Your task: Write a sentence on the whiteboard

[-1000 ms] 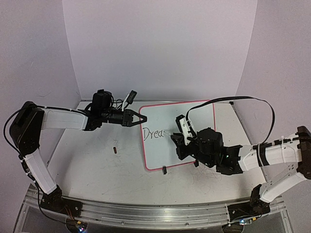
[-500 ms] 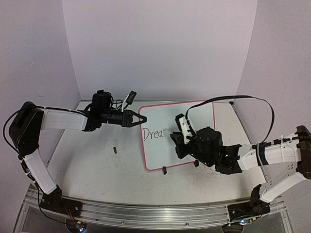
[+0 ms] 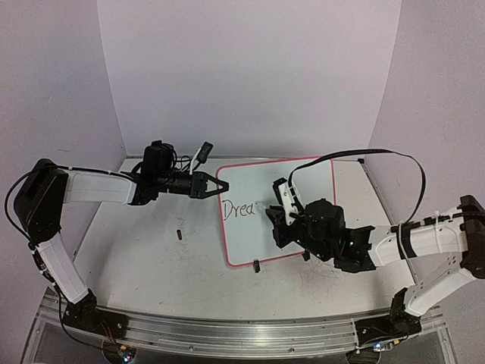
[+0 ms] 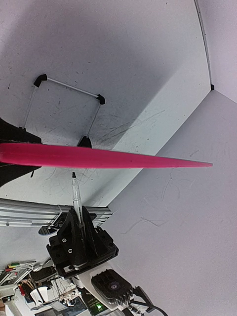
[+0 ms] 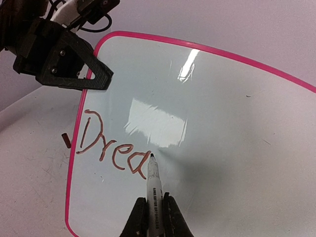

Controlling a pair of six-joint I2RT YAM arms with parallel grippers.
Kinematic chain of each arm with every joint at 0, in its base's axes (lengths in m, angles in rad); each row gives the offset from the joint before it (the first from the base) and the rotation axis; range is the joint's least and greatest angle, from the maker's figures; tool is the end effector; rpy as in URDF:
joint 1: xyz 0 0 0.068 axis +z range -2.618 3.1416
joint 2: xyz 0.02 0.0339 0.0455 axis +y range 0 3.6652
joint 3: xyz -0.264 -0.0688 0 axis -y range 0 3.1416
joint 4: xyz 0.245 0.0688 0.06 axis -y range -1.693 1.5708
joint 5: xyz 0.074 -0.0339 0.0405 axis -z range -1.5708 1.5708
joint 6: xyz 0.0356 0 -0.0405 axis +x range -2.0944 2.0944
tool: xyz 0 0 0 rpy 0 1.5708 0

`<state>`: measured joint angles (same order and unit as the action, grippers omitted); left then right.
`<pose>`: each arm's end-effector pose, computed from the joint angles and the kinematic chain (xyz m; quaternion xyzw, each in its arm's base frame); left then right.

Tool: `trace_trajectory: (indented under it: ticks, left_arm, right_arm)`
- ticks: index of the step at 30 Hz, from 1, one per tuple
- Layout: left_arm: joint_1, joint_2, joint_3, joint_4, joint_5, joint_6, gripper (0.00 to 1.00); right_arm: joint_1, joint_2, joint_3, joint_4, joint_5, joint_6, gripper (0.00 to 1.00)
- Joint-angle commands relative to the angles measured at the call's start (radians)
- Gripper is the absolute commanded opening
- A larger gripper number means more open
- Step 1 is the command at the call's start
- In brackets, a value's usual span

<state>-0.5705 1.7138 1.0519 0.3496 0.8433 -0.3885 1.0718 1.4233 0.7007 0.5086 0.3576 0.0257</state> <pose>0.3061 -0.2280 0.2415 0.3069 0.7127 -0.5413 0.3238 0.1591 0.2658 0.2348 -0.2860 0.7195 0.2040 0.5991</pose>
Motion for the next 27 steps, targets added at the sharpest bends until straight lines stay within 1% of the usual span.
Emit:
trace_trajectory:
  ticks: [1,8,13,27]
  left_arm:
    - [0.003,-0.006,0.002,-0.035,-0.076,0.026,0.0]
    - [0.003,-0.005,0.001,-0.035,-0.072,0.025,0.0]
    - [0.003,-0.005,0.003,-0.035,-0.069,0.025,0.0]
    - [0.003,-0.007,0.004,-0.035,-0.064,0.025,0.0]
  right_arm:
    - [0.0,0.007,0.044,0.03,0.02,-0.012,0.0]
    - [0.0,0.041,0.063,0.023,0.006,-0.015,0.0]
    - [-0.001,0.049,0.074,0.017,0.046,-0.016,0.0]
    - [0.0,0.076,0.087,-0.007,0.073,-0.013,0.0]
